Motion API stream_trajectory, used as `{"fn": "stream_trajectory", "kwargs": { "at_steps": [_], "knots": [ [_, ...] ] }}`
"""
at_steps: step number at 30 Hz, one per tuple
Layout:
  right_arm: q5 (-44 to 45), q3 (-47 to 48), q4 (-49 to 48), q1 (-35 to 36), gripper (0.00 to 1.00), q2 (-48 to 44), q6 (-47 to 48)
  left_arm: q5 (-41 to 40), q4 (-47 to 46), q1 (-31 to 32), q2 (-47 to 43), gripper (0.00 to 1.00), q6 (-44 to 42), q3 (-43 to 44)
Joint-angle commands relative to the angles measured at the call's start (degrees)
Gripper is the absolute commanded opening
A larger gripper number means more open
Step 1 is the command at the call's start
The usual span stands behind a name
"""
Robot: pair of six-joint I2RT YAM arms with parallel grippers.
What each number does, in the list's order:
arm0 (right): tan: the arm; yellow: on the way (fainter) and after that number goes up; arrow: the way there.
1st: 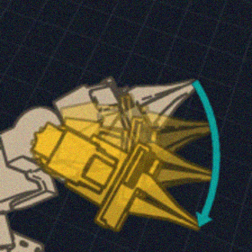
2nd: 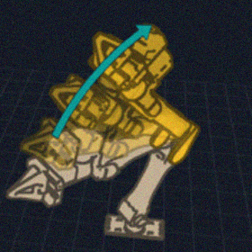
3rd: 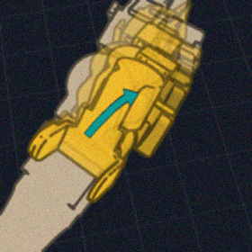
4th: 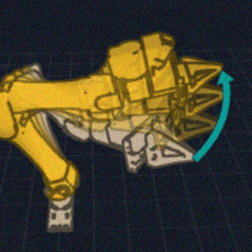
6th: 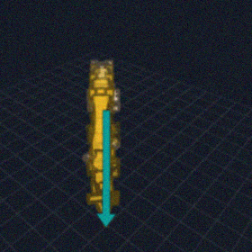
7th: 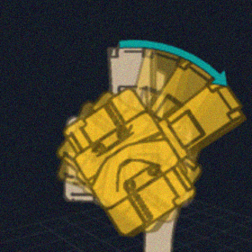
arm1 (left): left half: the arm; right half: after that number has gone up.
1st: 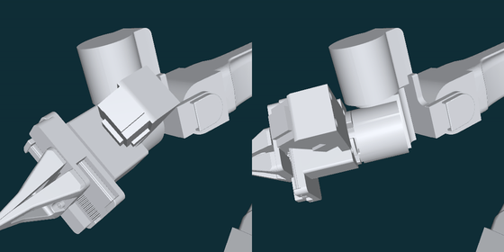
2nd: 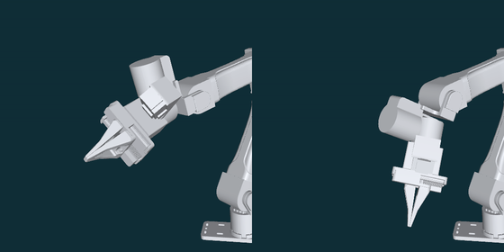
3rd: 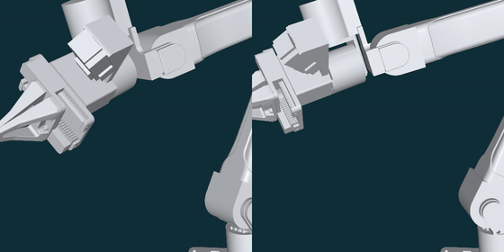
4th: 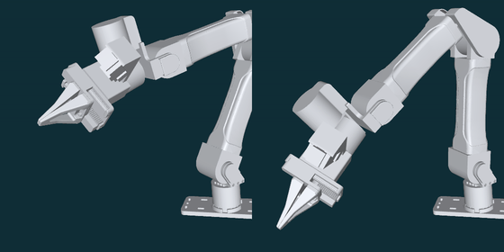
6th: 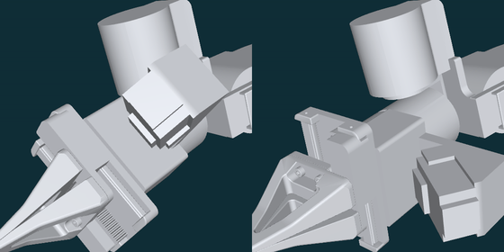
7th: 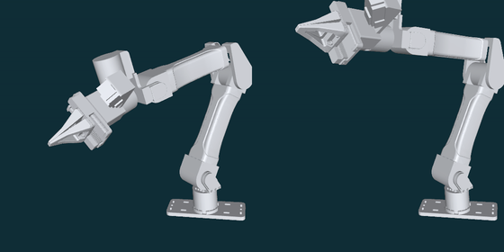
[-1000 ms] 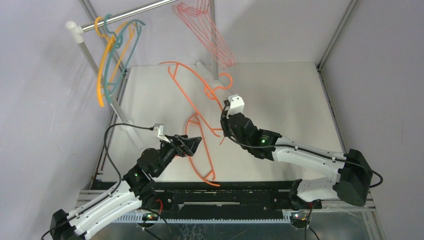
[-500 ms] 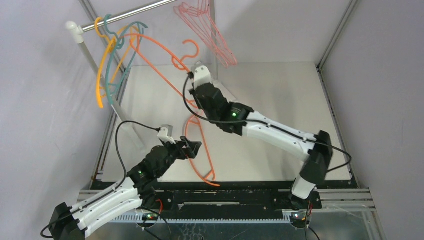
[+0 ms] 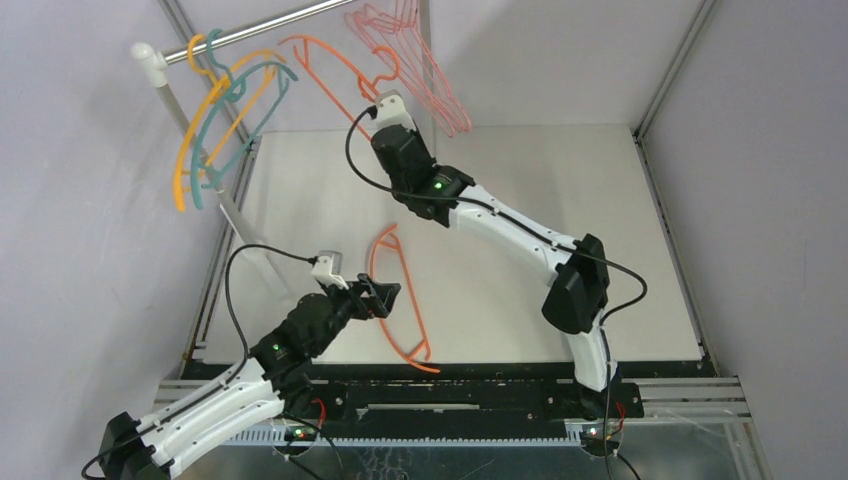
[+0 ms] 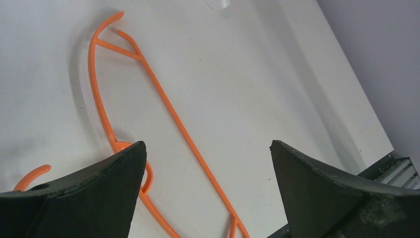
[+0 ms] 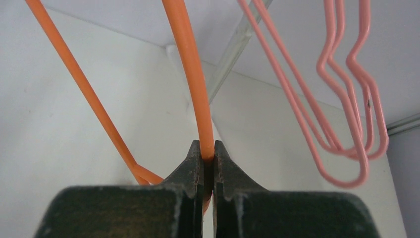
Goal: Organize the hangers
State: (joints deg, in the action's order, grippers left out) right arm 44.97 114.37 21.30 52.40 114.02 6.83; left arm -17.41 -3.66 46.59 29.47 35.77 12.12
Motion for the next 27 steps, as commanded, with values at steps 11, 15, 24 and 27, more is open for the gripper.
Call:
{"fn": "stream_trajectory", "kwargs": {
  "at_steps": [11, 15, 24, 27],
  "knots": [
    [6.90, 13.56, -16.61, 0.94, 0.00, 7.27, 12.79, 0.72, -2.47, -0.12, 2.39, 0.99, -2.11, 1.97],
    [7.02, 15.24, -21.51, 0.70, 0.00, 8.20, 15.80, 1.21, -3.21, -0.15, 3.36, 0.99, -2.11, 1.85],
    [5.16, 24.14, -27.88, 0.47, 0.00, 15.71, 22.02, 2.11, -3.90, -0.11, 4.70, 0.99, -2.46, 2.29],
    [4.42, 25.29, -31.01, 0.18, 0.00, 17.55, 23.56, 2.29, -3.75, -0.16, 4.22, 1.00, -2.08, 1.91]
  ]
}}
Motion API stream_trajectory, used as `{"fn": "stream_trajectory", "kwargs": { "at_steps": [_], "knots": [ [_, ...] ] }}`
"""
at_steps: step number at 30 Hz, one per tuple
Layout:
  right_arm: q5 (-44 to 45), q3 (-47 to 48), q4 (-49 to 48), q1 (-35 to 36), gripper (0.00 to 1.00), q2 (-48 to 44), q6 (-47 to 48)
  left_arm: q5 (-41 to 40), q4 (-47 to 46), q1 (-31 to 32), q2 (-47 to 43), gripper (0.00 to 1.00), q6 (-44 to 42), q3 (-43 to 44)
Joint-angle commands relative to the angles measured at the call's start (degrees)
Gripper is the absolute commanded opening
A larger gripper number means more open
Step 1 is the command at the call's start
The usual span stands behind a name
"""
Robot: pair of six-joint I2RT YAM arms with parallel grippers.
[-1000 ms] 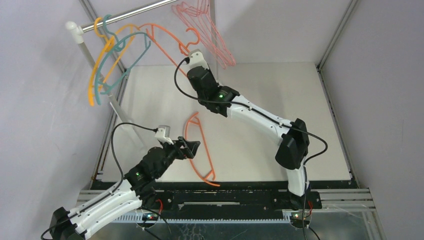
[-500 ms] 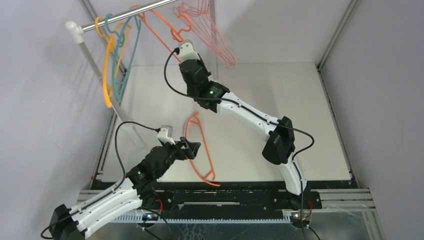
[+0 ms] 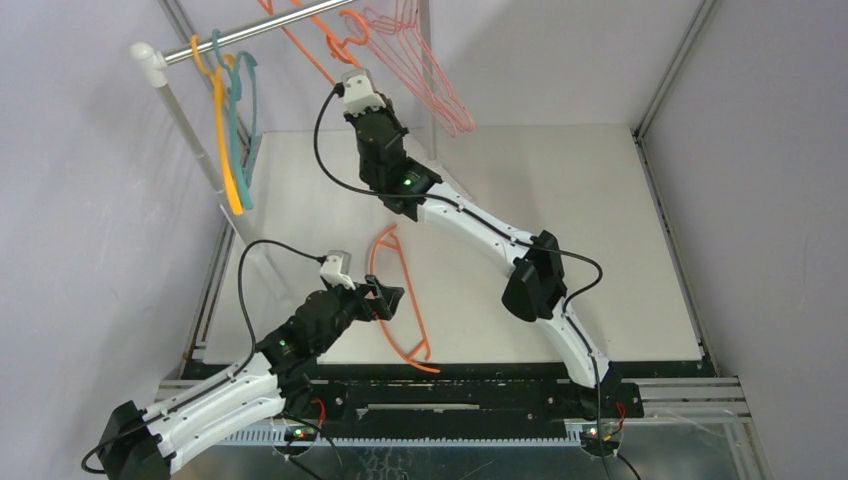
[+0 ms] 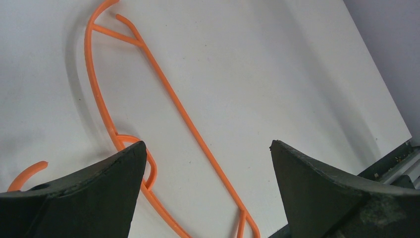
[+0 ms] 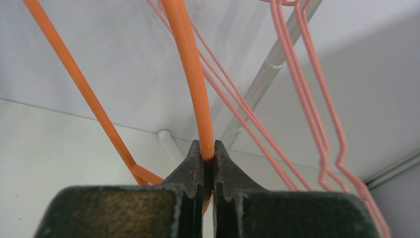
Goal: Organize the hangers
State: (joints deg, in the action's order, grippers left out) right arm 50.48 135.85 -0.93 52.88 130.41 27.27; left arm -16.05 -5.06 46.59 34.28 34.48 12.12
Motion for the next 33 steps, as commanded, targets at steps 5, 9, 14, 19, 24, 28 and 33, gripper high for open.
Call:
{"fn": "stream_trajectory", "kwargs": {
  "at_steps": [5, 9, 14, 19, 24, 28, 33],
  "knots": [
    [-2.06, 4.24, -13.63, -1.16, 0.00, 2.70, 4.45, 0.65, -1.45, -0.16, -1.77, 0.99, -0.47, 1.10],
    [-3.24, 4.88, -14.36, -1.94, 0.00, 2.90, 2.66, 0.14, -0.84, -0.16, -2.04, 0.99, -0.78, 0.82],
    [-6.77, 6.19, -14.82, -2.30, 0.00, 3.67, 1.33, 0.06, -0.91, -0.18, -1.61, 0.99, -1.01, 1.06],
    [-11.38, 10.33, -12.88, -2.48, 0.00, 6.28, -0.27, 0.36, -1.10, -0.18, -1.91, 1.00, -0.55, 0.89],
    [-18.32, 11.15, -12.05, -3.04, 0.11, 7.06, -3.00, 0.02, -0.20, -0.18, -2.63, 0.99, -0.97, 1.11],
    [-22.82, 12.42, -11.31, -3.14, 0.13, 7.96, -3.46, -0.28, 0.21, -0.17, -3.17, 1.00, -1.07, 1.07],
    [-25.69, 14.38, -9.52, -3.93, 0.15, 9.38, -5.68, -0.49, 0.17, -0.14, -2.53, 1.00, -1.01, 1.40]
  ]
}}
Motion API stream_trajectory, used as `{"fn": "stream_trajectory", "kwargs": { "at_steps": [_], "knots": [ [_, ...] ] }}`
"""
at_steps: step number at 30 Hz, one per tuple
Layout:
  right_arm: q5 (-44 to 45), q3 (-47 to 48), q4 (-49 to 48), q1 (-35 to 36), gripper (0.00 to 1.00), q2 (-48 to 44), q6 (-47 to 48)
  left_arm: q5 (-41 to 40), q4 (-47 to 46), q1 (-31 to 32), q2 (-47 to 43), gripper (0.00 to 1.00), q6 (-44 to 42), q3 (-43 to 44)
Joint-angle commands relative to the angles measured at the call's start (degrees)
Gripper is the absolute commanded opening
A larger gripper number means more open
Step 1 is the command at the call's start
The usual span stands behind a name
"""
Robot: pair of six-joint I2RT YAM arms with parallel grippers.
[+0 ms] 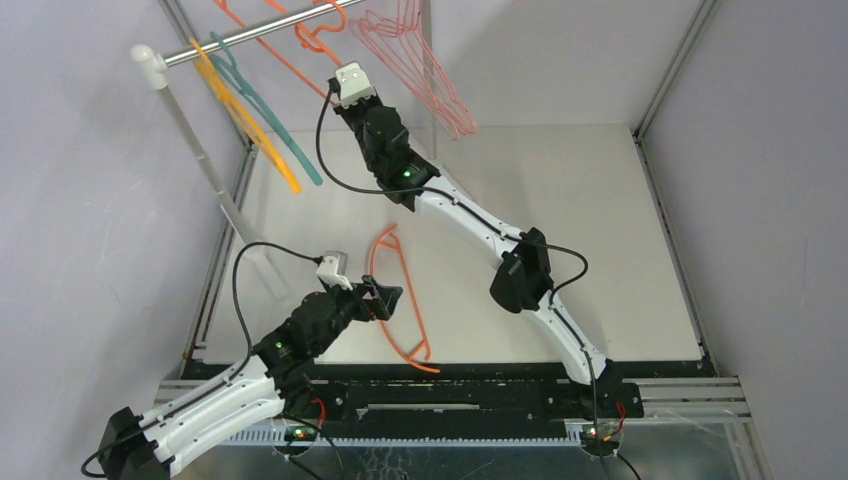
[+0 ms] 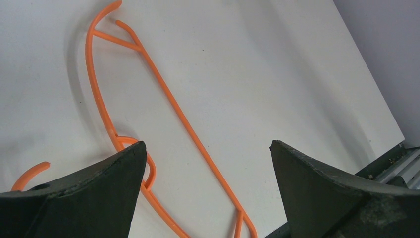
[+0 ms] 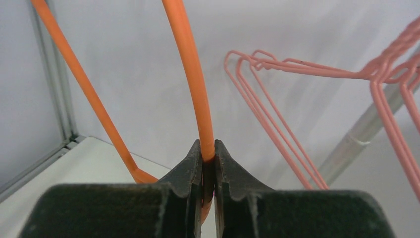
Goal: Organize the hangers
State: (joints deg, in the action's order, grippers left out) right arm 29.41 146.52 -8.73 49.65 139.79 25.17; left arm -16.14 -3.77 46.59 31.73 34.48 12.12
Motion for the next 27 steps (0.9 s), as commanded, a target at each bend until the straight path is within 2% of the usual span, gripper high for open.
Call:
{"fn": "stream_trajectory", "kwargs": {
  "at_steps": [1, 7, 19, 23, 27],
  "knots": [
    [-5.07, 3.99, -1.19, -1.07, 0.15, 0.11, -4.64, -0.38, -1.15, -0.18, 0.12, 0.99, -0.87, 1.49],
    [-6.65, 4.73, 1.39, -2.44, 0.16, 1.60, -8.58, -0.59, -1.65, -0.18, 0.53, 0.99, -0.47, 1.22],
    [-7.67, 4.94, 1.82, -2.30, 0.21, 2.05, -7.96, -0.46, -3.30, -0.15, 2.57, 1.00, -0.64, 1.42],
    [-7.38, 4.77, 1.05, -1.31, 0.18, 1.80, -6.02, -0.81, -3.41, -0.14, 2.54, 0.99, -0.60, 1.33],
    [-7.10, 2.88, -1.38, -0.04, 0.10, 0.57, -3.72, -0.91, -3.52, -0.18, 2.45, 0.99, -0.55, 1.24]
  ]
}}
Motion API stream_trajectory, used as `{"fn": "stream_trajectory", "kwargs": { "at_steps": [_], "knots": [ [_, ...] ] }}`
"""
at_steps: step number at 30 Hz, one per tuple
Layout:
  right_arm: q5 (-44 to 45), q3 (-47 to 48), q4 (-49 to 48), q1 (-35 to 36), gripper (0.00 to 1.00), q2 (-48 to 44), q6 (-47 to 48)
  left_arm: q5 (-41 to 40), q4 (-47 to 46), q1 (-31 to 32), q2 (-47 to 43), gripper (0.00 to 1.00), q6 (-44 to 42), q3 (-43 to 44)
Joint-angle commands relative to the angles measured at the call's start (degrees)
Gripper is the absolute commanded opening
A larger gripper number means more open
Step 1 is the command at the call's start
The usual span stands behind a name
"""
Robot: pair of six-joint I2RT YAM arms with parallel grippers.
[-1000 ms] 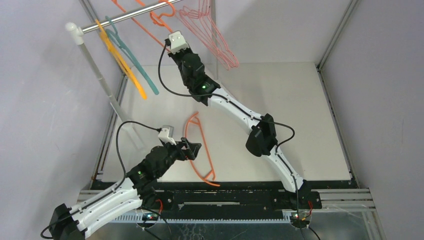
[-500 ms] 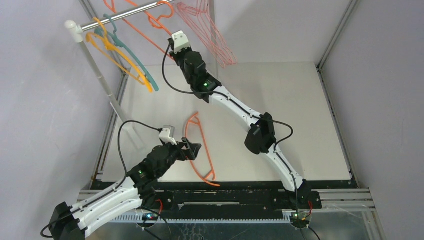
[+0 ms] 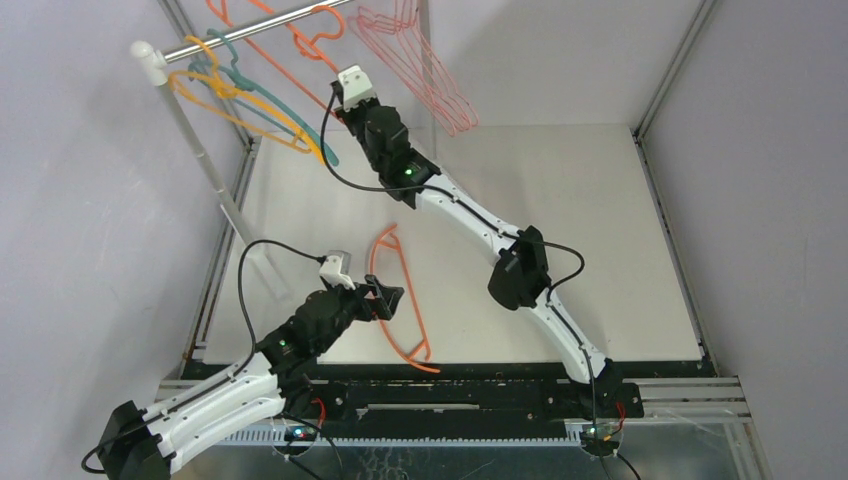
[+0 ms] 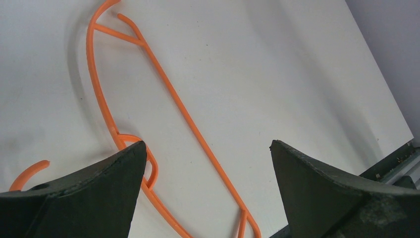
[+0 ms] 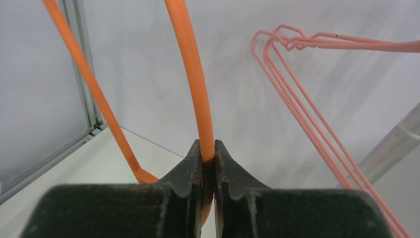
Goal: Organize the hangers
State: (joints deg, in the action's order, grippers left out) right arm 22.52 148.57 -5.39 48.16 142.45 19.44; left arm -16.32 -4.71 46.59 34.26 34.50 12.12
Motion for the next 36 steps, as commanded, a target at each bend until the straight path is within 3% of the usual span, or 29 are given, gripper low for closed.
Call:
{"fn": "stream_trajectory", "kwargs": {
  "at_steps": [1, 28, 36],
  "knots": [
    [-0.23, 0.11, -5.51, 1.75, 0.09, -2.51, 2.70, -0.71, -2.66, -0.18, -0.01, 1.00, -0.58, 1.24],
    [-3.19, 3.88, -7.92, 0.84, 0.20, 0.35, -1.38, -2.64, -0.21, -0.18, -1.71, 1.00, -2.60, 2.70],
    [-2.54, 1.38, -9.15, 2.65, 0.43, -1.23, 3.08, -2.42, -0.87, -0.18, -1.15, 0.99, -2.04, 2.91]
  ]
}}
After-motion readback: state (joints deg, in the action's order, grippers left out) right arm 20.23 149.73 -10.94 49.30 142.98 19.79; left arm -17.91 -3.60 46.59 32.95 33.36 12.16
